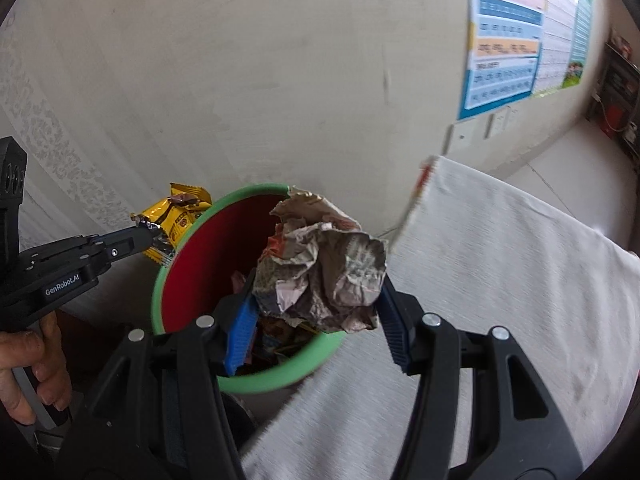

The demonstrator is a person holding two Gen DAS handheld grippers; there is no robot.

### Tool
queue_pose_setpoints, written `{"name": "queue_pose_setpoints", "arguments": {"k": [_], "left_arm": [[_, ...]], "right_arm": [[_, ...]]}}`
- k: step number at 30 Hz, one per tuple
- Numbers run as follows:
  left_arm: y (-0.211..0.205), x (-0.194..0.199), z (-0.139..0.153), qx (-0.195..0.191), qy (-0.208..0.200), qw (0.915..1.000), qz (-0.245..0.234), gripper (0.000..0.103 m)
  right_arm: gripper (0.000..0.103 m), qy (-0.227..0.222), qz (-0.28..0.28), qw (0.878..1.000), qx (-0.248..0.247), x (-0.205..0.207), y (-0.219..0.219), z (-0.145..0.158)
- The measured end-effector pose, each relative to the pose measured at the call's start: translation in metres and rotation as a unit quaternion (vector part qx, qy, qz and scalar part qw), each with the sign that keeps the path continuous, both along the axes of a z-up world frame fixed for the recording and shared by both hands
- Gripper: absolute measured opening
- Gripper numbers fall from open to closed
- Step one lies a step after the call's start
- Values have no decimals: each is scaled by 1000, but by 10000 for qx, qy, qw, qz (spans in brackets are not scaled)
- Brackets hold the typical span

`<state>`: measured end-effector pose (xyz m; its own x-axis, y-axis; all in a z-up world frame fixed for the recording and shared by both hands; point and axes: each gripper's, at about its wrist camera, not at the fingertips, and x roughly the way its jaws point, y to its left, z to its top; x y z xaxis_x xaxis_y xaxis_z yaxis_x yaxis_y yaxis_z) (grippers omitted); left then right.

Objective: Collect trash
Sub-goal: 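Carry both items over the red bucket and open both tools to drop them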

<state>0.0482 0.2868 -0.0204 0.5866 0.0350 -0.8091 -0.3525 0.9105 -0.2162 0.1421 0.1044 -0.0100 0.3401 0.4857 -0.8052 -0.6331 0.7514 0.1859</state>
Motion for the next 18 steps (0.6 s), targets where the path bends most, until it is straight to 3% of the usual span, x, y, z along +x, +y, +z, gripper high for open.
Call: {"name": "queue_pose_setpoints", "arguments": {"k": [18], "left_arm": [[22,-5,-17,-197,11,9998,28,2]], "right_arm": [[54,129,375,9991,-144,1,46,-25]]}}
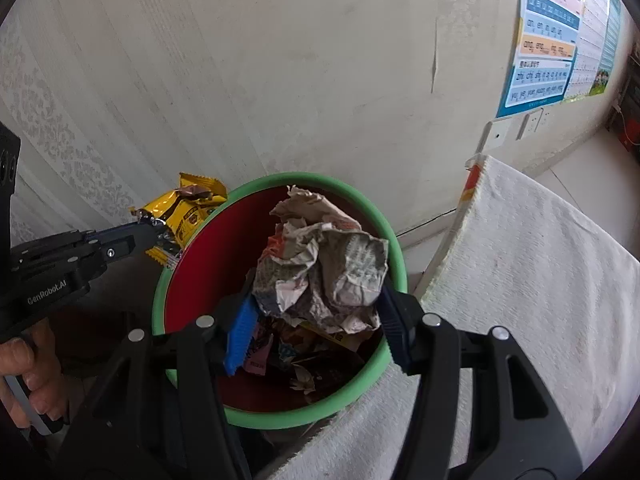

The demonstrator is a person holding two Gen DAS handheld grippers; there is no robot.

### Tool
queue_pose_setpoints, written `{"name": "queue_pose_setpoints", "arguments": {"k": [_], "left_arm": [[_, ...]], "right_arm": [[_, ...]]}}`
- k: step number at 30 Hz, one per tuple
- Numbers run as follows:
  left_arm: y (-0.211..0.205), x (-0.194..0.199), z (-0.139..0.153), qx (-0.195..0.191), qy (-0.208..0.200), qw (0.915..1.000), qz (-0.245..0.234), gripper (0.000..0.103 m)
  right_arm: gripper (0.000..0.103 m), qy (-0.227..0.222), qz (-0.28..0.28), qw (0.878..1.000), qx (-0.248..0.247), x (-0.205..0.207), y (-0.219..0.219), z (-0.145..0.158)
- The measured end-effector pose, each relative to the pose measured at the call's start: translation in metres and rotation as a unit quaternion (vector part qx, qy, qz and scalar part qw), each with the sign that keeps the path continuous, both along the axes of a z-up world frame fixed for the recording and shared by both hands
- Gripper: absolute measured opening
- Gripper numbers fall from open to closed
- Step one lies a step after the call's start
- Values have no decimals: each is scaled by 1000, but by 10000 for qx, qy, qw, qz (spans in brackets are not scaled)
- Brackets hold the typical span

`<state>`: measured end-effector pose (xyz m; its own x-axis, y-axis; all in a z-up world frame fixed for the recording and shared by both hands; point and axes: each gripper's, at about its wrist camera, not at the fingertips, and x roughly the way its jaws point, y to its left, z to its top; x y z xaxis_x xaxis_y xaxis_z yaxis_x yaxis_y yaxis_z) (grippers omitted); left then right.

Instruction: Collect trash

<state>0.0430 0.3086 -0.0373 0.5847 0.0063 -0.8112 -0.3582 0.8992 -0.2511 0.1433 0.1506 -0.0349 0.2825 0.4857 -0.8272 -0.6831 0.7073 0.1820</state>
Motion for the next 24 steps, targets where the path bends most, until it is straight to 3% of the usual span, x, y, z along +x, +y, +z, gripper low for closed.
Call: {"name": "queue_pose_setpoints", "arguments": {"k": [10,12,13,14,16,18,21,24], "left_arm": [[-1,8,-6,-24,83,10000,4,3],[0,8,-5,-32,71,10000,35,6],[0,8,-4,-34,55,10000,57,24],[1,7,-2,-49,-16,9999,92,35],[3,3,3,-49,-182,9997,180,73],[4,-2,8,-105,-345,9991,227,83],[1,-4,15,-139,-493,9984,238,94],[-12,-5,22,-55,-617,9979,177,95]], "right_arm": [[55,54,180,9997,-136,-2,12,-9],[63,45,226,9996,-177,-3,14,-9],[68,21,223,9996,-191,-3,15,-8],[79,-36,197,9996,-207,-3,14,-7],[88,-141,196,9995,-223,-6,12,-2],[98,-195,216,9994,-204,-9,8,2],[98,-232,198,9993,-213,-12,-1,6],[98,-254,39,9995,-177,-15,-22,10]]}}
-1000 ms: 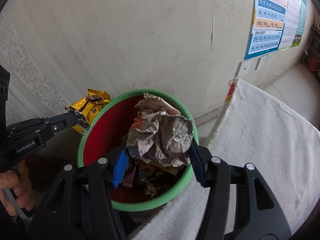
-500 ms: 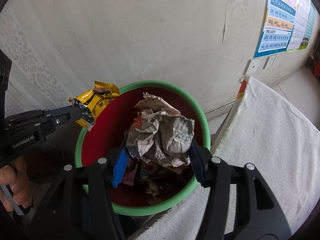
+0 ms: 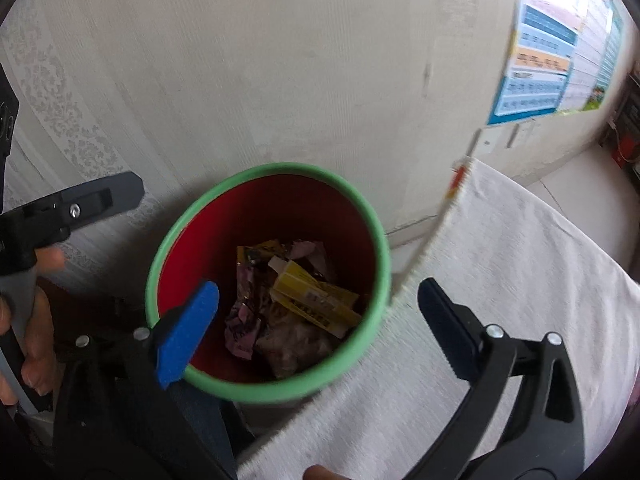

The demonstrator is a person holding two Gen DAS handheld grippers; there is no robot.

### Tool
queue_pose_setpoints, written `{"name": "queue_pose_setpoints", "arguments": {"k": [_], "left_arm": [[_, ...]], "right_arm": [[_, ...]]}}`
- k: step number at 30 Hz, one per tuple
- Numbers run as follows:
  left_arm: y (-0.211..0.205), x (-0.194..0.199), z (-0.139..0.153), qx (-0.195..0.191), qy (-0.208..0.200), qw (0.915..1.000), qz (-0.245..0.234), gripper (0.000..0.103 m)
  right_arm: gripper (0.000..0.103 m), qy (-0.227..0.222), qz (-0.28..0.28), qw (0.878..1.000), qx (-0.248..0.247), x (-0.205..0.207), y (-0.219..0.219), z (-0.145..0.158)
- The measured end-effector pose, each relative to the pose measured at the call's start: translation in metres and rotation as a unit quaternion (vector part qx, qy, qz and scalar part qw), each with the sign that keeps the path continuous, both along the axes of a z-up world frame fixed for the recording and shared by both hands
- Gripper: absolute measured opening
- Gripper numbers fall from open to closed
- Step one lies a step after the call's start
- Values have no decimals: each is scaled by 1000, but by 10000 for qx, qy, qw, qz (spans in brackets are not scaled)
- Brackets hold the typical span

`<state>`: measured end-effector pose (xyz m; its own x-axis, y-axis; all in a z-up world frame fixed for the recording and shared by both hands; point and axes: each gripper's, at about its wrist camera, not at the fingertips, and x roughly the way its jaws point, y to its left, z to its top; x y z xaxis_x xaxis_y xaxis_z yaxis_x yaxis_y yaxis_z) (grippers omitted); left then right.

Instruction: Collect trash

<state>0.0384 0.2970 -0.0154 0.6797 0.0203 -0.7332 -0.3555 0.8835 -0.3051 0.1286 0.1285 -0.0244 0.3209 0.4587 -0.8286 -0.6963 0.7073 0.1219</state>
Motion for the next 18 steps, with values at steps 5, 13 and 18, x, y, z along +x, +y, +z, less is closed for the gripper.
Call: {"name": "queue_pose_setpoints", "arguments": {"k": [5,13,18], "left_arm": [[-44,4,13,341,-201,9988,-285,95],[-142,9,32,966,-527,9885,-1033,95],[-201,11,34,973,-586,9815,-1540,95]], "right_arm": [[98,-167,-416,9990,37,-10,-49,10],[98,-617,-1570,9857,-27,-28,-161,20],[98,-1078,-2486,9625,89,-42,-236,36]]}}
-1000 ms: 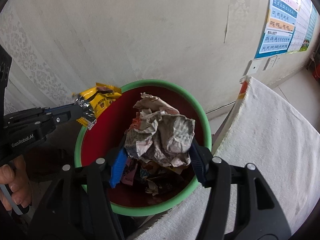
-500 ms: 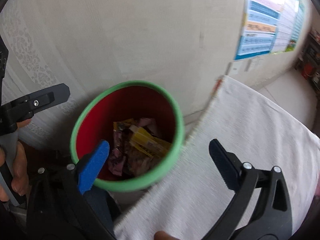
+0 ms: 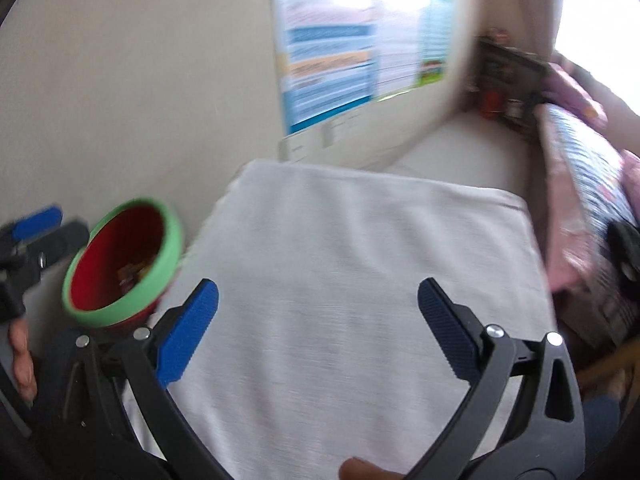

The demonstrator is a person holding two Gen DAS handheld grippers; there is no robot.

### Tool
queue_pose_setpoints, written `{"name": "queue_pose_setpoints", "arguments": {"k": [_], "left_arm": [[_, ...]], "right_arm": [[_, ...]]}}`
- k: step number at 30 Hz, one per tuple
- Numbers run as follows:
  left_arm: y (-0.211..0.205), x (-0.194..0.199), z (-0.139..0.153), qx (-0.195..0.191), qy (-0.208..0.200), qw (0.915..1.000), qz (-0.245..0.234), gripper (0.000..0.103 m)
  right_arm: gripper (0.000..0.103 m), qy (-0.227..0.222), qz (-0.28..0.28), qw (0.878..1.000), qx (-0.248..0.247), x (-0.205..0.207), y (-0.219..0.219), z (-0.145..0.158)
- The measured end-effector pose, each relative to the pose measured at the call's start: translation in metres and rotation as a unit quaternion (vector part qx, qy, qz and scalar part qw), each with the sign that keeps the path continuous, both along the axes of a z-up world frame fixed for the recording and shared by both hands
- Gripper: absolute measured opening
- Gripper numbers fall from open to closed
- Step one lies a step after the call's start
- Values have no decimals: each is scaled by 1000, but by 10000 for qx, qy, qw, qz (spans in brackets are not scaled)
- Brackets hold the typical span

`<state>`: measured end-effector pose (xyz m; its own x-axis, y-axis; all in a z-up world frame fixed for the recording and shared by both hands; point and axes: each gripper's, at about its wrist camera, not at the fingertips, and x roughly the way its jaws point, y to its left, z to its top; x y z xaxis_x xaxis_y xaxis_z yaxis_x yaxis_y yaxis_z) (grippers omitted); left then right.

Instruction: Collect trash

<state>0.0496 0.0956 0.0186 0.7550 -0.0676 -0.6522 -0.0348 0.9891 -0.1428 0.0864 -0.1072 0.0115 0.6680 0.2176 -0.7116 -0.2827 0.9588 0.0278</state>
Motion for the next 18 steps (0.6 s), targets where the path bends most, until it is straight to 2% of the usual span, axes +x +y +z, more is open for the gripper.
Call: {"name": "queue_pose_setpoints", "arguments": {"k": [8,18], "left_arm": [[-72,6,-4,83,150,9977,-651,95],[-94,-1,0,188,-33,9975,-677,95]], "right_arm": [[98,-436,-956,9944,106,-18,-72,12],[98,-427,-1132,9926,82,-33,-101,8]]}}
